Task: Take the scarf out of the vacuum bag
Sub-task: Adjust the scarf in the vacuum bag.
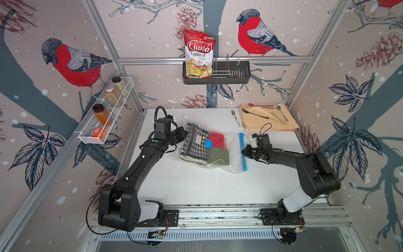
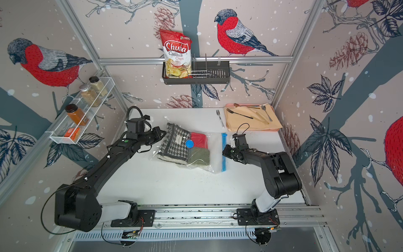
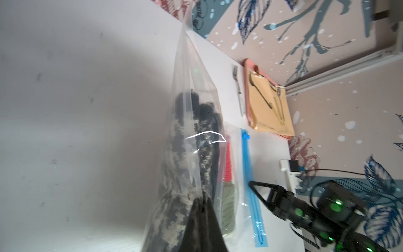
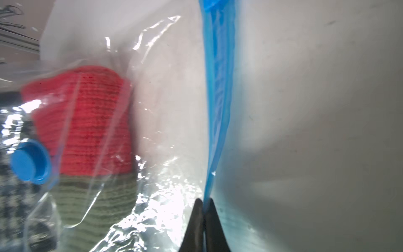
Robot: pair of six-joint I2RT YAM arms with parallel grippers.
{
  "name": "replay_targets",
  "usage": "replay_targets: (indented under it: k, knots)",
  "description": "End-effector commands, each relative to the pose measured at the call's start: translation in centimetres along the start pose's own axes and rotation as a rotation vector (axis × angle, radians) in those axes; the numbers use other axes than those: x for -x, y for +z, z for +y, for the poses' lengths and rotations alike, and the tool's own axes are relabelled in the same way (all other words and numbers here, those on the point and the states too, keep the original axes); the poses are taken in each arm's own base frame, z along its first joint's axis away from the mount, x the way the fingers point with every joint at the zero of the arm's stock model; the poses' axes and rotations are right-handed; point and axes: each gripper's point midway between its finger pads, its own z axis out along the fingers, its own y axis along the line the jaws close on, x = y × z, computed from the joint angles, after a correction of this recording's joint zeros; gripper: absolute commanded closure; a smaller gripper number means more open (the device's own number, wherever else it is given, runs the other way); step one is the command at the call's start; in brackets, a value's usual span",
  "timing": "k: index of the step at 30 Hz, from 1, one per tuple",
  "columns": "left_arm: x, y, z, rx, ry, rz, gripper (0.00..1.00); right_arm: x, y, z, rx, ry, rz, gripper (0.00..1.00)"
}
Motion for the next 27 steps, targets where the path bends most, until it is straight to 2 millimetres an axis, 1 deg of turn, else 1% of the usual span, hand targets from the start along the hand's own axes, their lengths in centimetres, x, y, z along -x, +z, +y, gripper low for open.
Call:
replay_targets:
  k: [1, 4, 6, 9, 12, 16, 18, 20, 21, 24, 27]
  knots:
    - [1.5, -1.8, -5.3, -0.11, 0.068, -0.038, 1.0, -1.4, 0.5, -2.0, -0.15, -0.036, 0.048, 1.0]
    - [2.7, -3.7, -10.0, -0.224, 0.126, -0.083, 1.0, -1.8, 1.1, -1.9, -0.201, -0.073, 0.065, 1.0]
    - [3.1, -5.1, -13.1, -0.337, 0.152, -0.106, 1.0, -2.1, 1.6, -2.0, -0.245, -0.1, 0.078, 1.0]
    - [3.3, -7.1, -16.7, -0.517, 0.165, -0.125, 1.0, -2.6, 2.3, -1.8, -0.282, -0.135, 0.092, 1.0]
    - [3.3, -9.3, -19.7, -0.737, 0.158, -0.161, 1.0, -3.2, 3.0, -1.8, -0.285, -0.145, 0.111, 1.0]
    - [2.7, -10.8, -22.0, -0.945, 0.133, -0.187, 1.0, -4.2, 3.9, -2.1, -0.296, -0.155, 0.143, 1.0]
    - [3.0, -12.1, -23.6, -1.068, 0.127, -0.194, 1.0, -4.5, 4.3, -2.2, -0.312, -0.161, 0.156, 1.0]
    - [3.1, -13.4, -24.6, -1.183, 0.113, -0.19, 1.0, -4.7, 4.4, -2.2, -0.312, -0.162, 0.157, 1.0]
    - [3.3, -14.3, -25.1, -1.252, 0.106, -0.188, 1.0, -4.7, 4.4, -2.3, -0.311, -0.161, 0.159, 1.0]
    - [3.6, -15.7, -25.8, -1.405, 0.068, -0.16, 1.0, -4.6, 4.3, -2.2, -0.306, -0.158, 0.157, 1.0]
    - [4.1, -15.1, -25.5, -1.454, 0.015, -0.136, 1.0, -4.6, 4.2, -2.2, -0.297, -0.157, 0.159, 1.0]
